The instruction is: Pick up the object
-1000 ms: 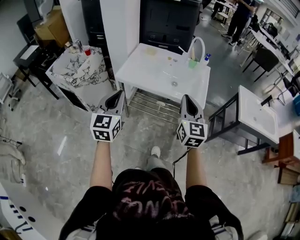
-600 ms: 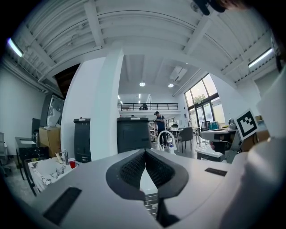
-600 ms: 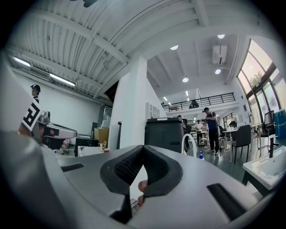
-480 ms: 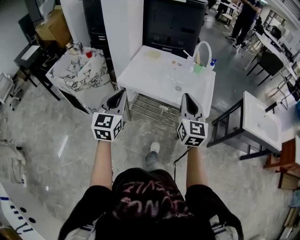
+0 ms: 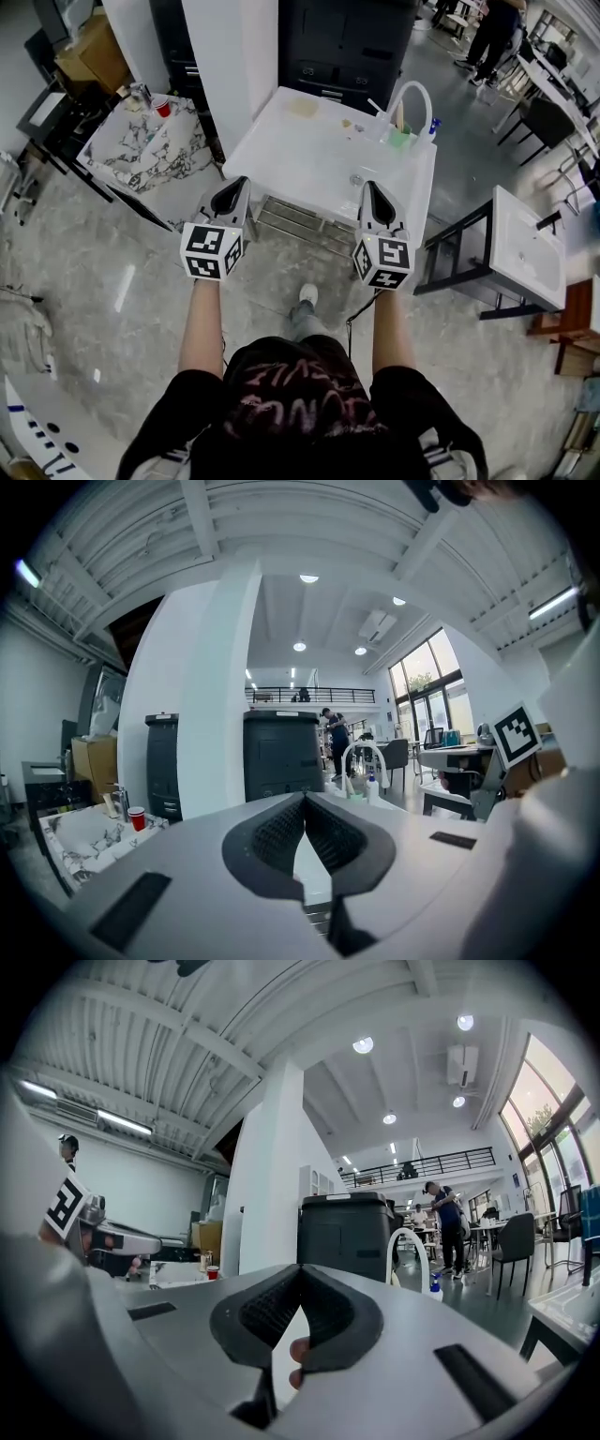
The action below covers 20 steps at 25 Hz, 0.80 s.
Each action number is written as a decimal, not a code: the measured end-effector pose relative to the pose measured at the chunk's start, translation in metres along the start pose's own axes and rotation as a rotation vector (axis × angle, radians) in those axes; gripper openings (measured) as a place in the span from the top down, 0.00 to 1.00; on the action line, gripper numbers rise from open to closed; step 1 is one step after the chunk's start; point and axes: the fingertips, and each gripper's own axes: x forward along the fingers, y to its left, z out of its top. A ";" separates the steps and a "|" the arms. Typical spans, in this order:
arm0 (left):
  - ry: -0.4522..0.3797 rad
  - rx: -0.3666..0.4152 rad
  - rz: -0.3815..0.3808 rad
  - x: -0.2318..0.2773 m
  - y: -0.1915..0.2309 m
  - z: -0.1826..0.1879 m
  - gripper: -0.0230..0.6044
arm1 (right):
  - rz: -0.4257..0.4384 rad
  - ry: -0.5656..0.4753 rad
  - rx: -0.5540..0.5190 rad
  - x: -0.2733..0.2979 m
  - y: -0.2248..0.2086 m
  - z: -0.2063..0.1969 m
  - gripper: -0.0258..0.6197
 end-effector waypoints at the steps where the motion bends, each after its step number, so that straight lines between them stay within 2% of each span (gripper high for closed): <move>1: 0.004 -0.003 -0.001 0.009 0.002 -0.001 0.94 | -0.002 0.004 -0.004 0.008 -0.004 -0.002 0.94; 12: 0.066 -0.015 -0.001 0.114 0.028 -0.010 0.94 | 0.005 0.043 0.012 0.110 -0.053 -0.018 0.94; 20: 0.093 -0.017 0.013 0.191 0.035 -0.006 0.94 | 0.045 0.074 0.020 0.175 -0.089 -0.031 0.94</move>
